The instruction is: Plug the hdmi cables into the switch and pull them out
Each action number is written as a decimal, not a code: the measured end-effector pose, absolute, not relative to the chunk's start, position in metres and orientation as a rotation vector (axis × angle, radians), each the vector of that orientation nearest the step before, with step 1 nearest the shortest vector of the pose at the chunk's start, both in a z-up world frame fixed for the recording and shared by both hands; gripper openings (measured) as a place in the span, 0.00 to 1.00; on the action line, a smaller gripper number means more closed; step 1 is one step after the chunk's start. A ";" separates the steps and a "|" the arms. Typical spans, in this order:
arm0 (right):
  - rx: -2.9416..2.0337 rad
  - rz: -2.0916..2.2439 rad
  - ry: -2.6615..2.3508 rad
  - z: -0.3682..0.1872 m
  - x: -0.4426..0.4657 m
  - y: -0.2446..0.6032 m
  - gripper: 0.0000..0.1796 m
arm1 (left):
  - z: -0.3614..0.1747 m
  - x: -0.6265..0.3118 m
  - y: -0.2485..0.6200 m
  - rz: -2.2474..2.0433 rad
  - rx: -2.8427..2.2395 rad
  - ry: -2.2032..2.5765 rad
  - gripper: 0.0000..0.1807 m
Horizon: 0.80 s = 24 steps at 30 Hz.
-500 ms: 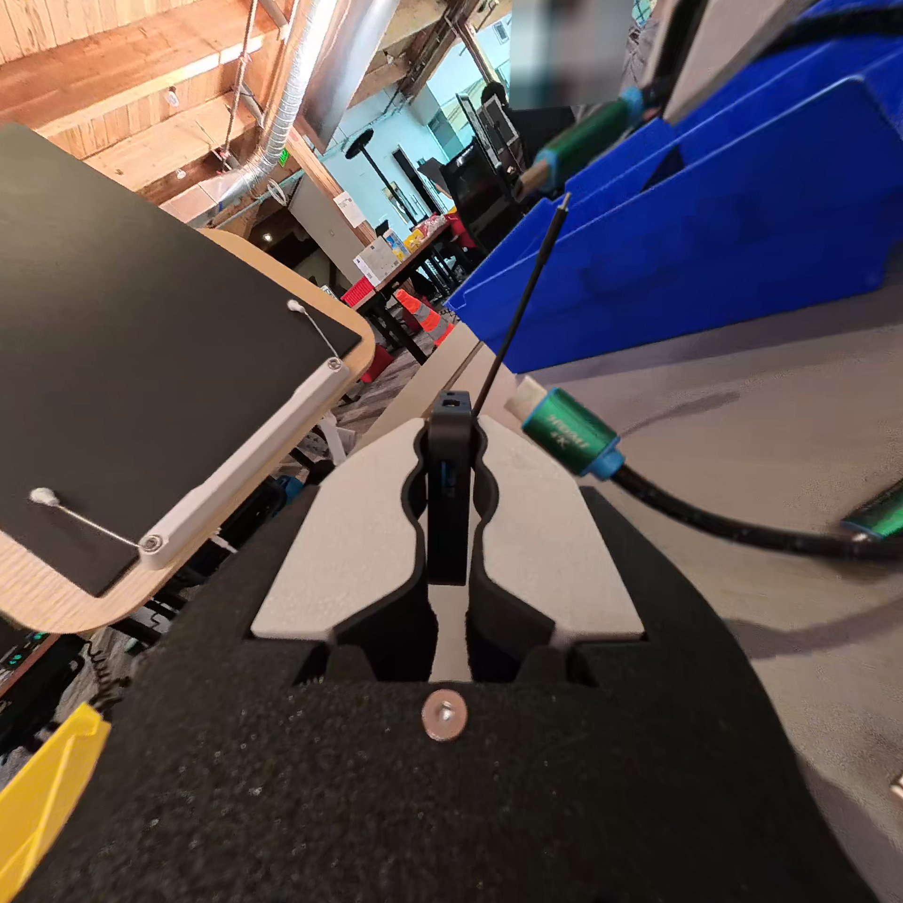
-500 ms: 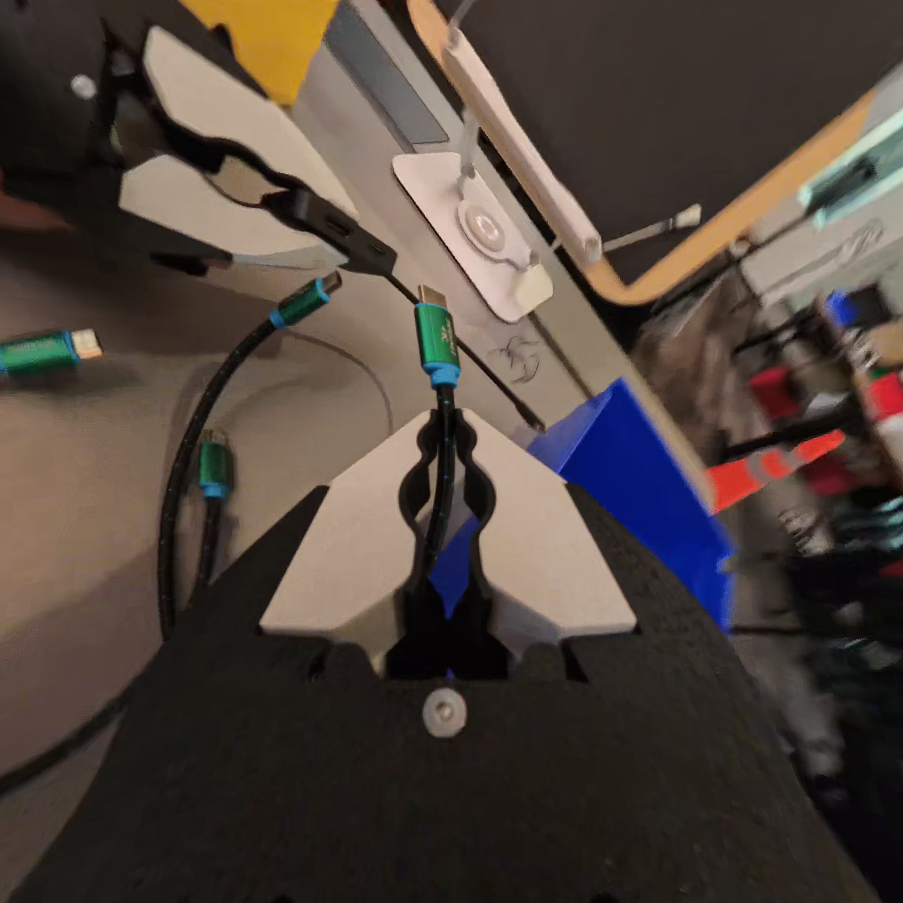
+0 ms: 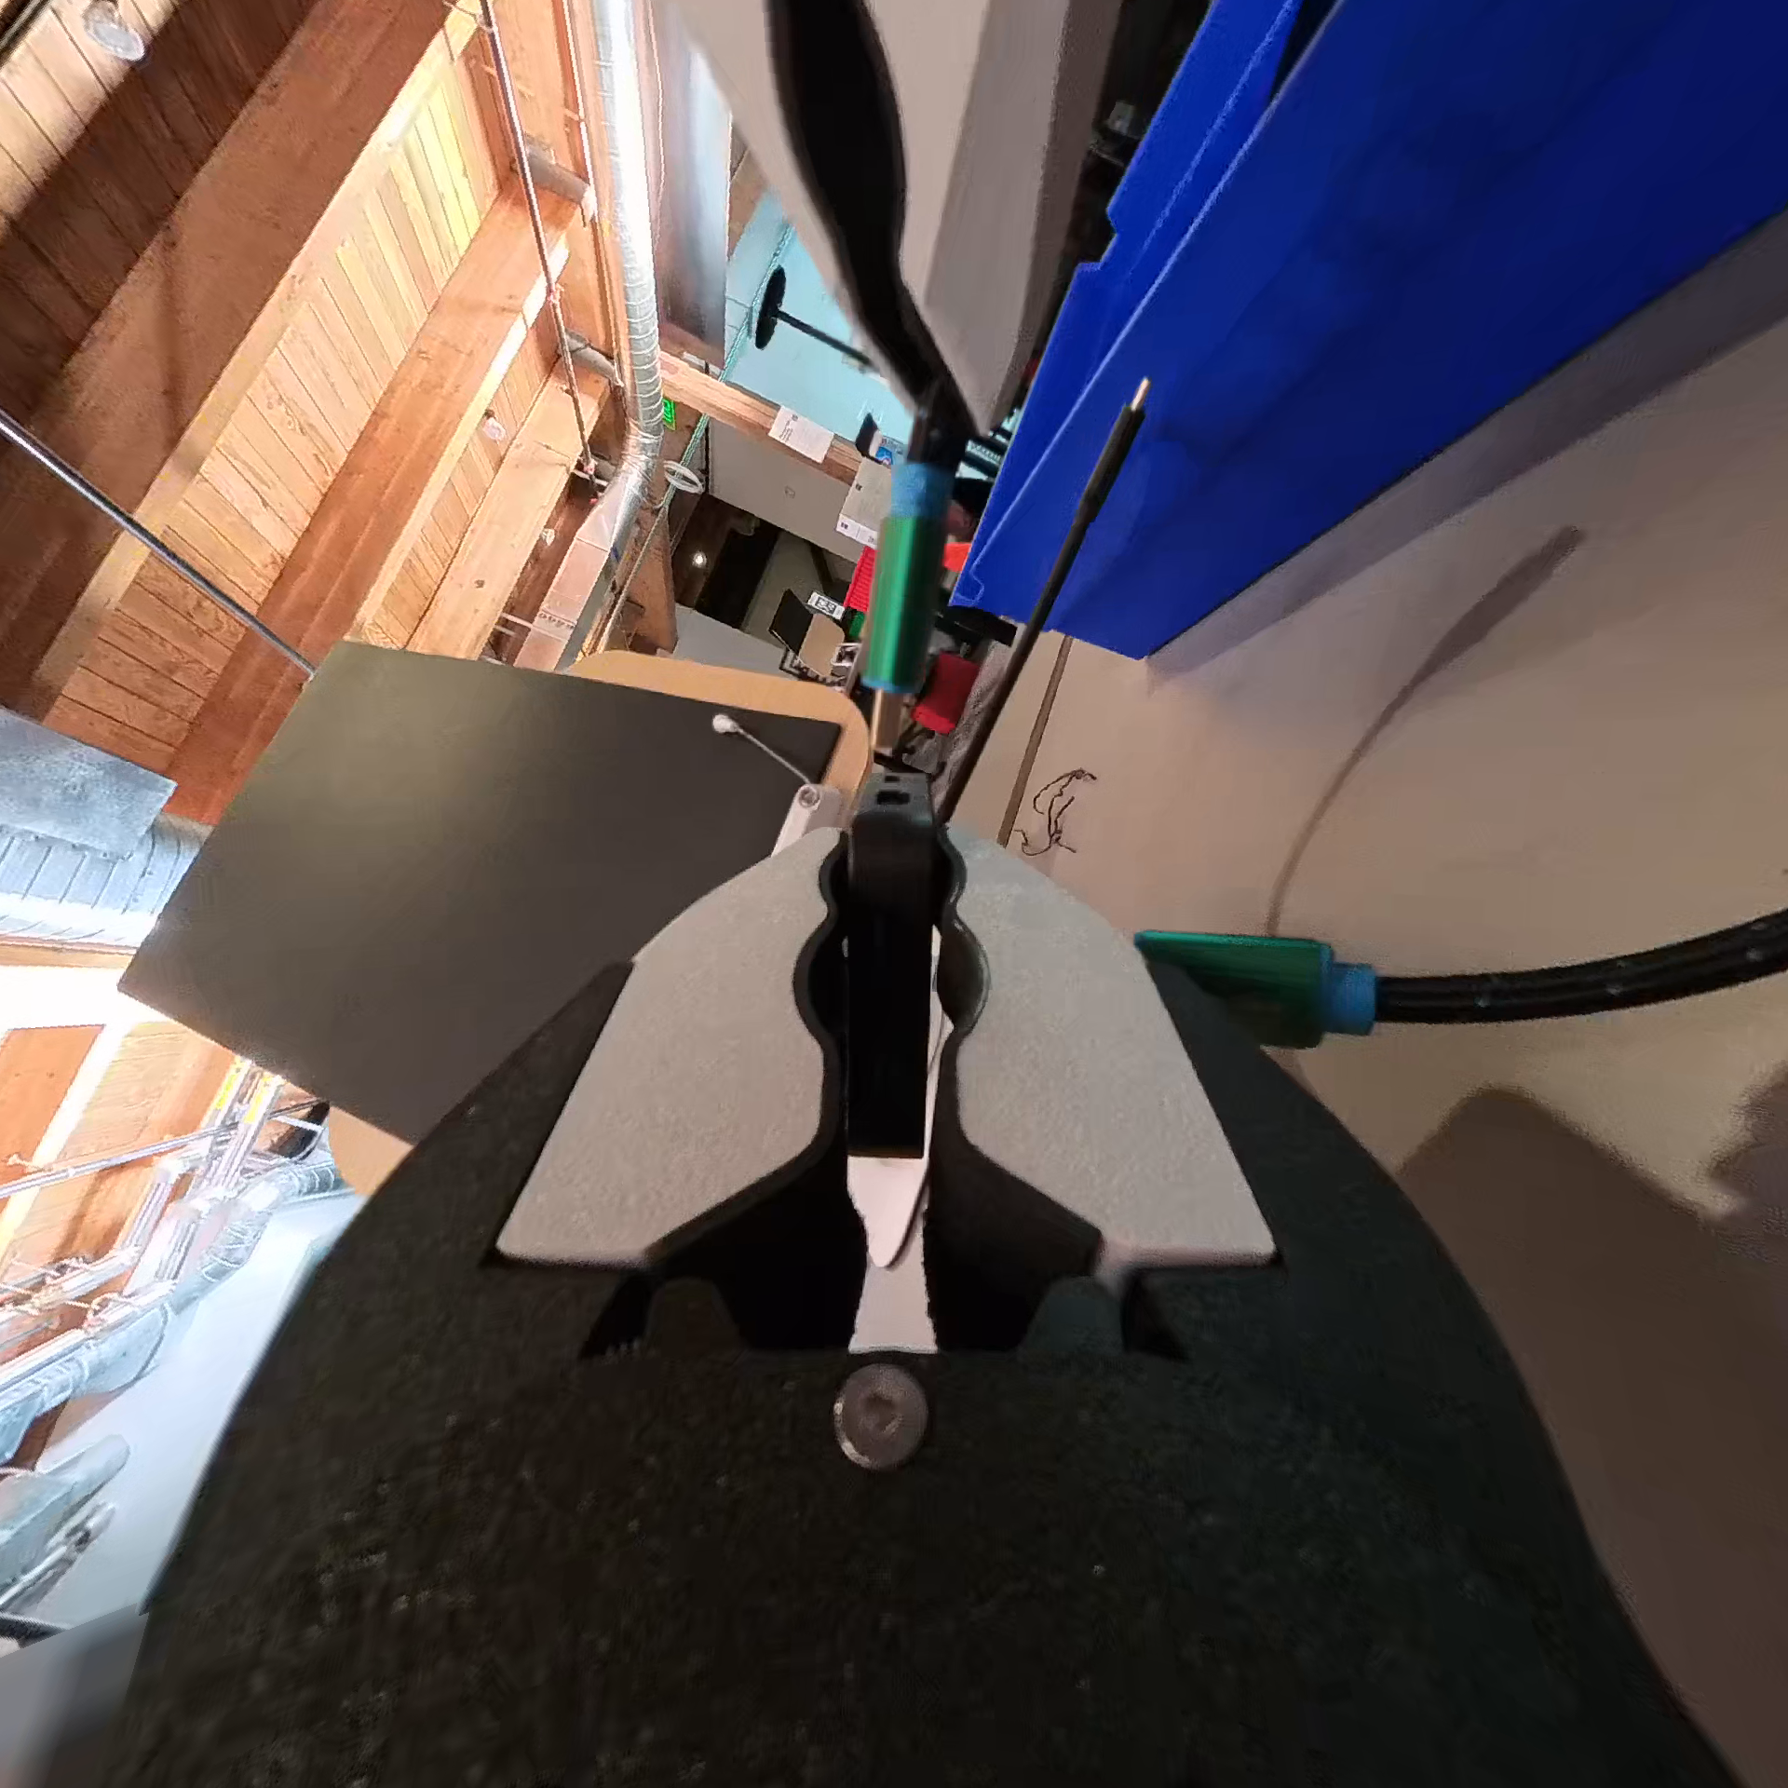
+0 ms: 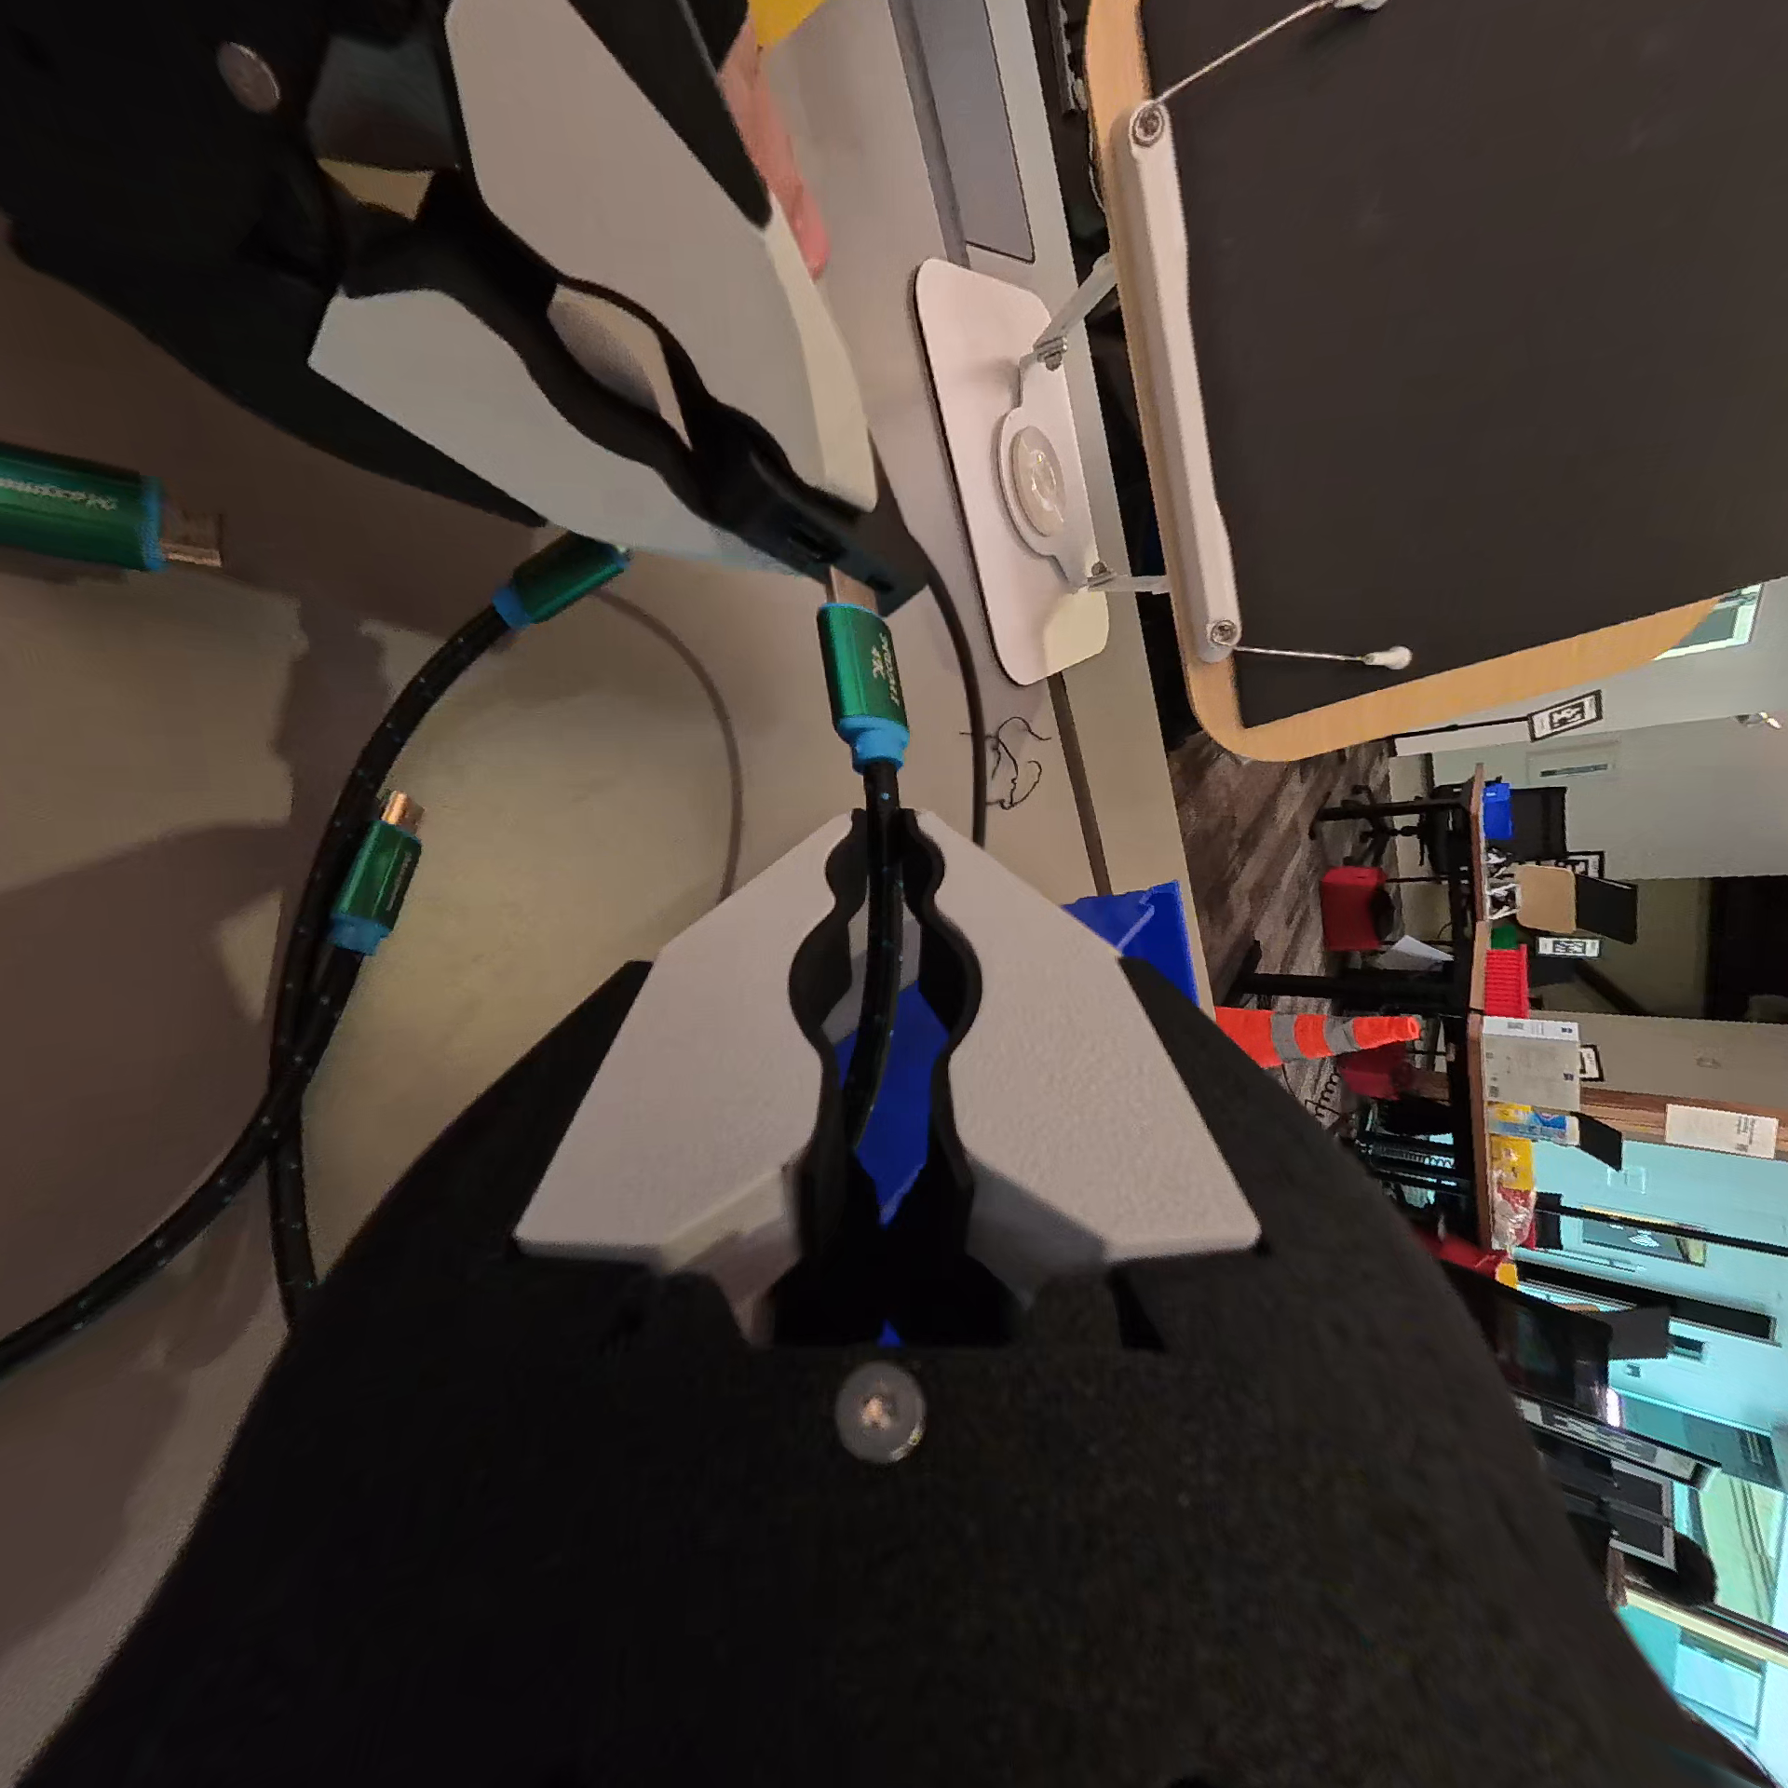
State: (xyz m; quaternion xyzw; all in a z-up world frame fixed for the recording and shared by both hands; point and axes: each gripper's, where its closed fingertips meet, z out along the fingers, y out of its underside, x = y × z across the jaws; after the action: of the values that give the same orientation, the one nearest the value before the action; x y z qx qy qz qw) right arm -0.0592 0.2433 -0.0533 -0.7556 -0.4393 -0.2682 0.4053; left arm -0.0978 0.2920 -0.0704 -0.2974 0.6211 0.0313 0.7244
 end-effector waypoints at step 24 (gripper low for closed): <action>-1.986 -0.236 -0.999 -0.060 -0.072 0.239 0.03 | -0.076 -0.094 0.287 0.058 -0.658 1.402 0.08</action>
State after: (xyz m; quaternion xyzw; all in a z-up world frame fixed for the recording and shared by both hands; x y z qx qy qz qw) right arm -0.0724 0.2393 -0.0597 -0.7988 -0.4018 -0.0949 0.4375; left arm -0.0939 0.2869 -0.0765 -0.2971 0.6329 0.0264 0.7145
